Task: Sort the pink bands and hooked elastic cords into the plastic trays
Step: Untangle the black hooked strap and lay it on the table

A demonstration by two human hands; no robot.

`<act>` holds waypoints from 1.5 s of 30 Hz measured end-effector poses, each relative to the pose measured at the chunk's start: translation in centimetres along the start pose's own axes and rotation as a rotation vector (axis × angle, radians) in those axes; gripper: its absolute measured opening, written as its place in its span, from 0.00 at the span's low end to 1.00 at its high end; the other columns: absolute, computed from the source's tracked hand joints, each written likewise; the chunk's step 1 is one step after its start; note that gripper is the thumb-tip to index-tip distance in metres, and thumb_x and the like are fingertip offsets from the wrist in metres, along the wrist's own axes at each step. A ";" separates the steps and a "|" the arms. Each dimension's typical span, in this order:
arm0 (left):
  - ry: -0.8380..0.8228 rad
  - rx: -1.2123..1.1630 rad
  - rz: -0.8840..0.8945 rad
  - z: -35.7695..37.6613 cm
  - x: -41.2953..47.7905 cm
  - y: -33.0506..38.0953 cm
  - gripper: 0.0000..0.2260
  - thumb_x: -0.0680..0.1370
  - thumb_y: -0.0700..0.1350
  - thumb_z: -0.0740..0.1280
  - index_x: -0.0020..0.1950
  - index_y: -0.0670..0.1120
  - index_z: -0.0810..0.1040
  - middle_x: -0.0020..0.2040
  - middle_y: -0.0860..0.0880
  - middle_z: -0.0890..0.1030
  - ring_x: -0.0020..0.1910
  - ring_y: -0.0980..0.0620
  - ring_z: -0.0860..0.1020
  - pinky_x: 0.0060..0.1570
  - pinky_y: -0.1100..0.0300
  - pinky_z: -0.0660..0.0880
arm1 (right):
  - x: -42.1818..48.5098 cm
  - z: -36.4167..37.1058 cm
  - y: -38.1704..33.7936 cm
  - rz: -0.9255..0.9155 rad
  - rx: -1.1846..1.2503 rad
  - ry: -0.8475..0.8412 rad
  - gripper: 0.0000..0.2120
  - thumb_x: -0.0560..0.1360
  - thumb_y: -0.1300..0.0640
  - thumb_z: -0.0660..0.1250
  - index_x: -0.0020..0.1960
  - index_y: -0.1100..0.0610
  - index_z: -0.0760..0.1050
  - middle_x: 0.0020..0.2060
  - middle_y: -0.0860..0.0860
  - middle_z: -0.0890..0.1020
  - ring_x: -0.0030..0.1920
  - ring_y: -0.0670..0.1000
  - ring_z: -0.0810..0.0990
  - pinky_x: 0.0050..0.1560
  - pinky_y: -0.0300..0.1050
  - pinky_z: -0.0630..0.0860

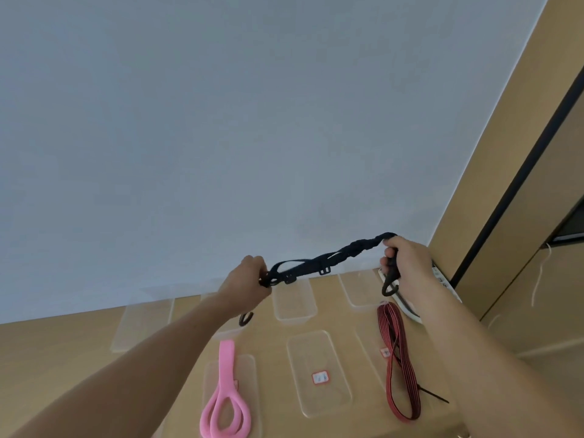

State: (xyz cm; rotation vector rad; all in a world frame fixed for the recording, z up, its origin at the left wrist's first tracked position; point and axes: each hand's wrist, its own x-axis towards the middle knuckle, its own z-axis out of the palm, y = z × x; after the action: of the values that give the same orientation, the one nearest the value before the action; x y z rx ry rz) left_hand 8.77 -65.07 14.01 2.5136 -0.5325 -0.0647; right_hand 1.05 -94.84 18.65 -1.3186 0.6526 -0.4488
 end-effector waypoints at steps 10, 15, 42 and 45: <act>-0.151 -0.275 0.105 -2.1 -0.2 0.3 0.11 0.70 0.43 0.68 0.47 0.57 0.74 0.41 0.56 0.79 0.38 0.56 0.76 0.37 0.65 0.69 | -0.6 1.3 0.6 -0.005 -0.064 -0.096 0.03 0.73 0.57 0.65 0.43 0.56 0.72 0.26 0.48 0.69 0.23 0.49 0.67 0.30 0.44 0.65; -0.239 -0.220 0.120 -1.5 -0.3 0.5 0.12 0.78 0.51 0.63 0.62 0.57 0.73 0.43 0.56 0.78 0.37 0.58 0.75 0.40 0.65 0.69 | -0.6 0.6 0.4 0.112 0.053 -0.143 0.12 0.74 0.48 0.72 0.44 0.55 0.75 0.24 0.48 0.69 0.24 0.48 0.68 0.29 0.44 0.67; -0.393 -0.961 -0.483 11.5 -5.5 4.4 0.22 0.78 0.30 0.57 0.72 0.38 0.64 0.58 0.38 0.79 0.56 0.44 0.79 0.58 0.54 0.75 | -7.1 2.0 15.7 0.089 -0.477 -0.337 0.11 0.76 0.57 0.70 0.56 0.60 0.75 0.42 0.53 0.83 0.35 0.43 0.82 0.32 0.33 0.74; -0.277 -1.108 -0.634 13.9 -5.9 4.6 0.20 0.76 0.28 0.56 0.68 0.34 0.68 0.57 0.34 0.79 0.53 0.40 0.80 0.60 0.48 0.76 | -7.1 2.4 17.7 0.010 -0.606 -0.291 0.12 0.74 0.51 0.70 0.55 0.51 0.74 0.45 0.44 0.81 0.44 0.42 0.80 0.37 0.35 0.72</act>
State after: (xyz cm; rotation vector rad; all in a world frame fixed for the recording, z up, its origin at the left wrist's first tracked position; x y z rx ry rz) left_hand -0.49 -73.49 4.37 1.4746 0.2139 -0.7332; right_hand -3.73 -84.83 2.98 -1.9081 0.5679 -0.0356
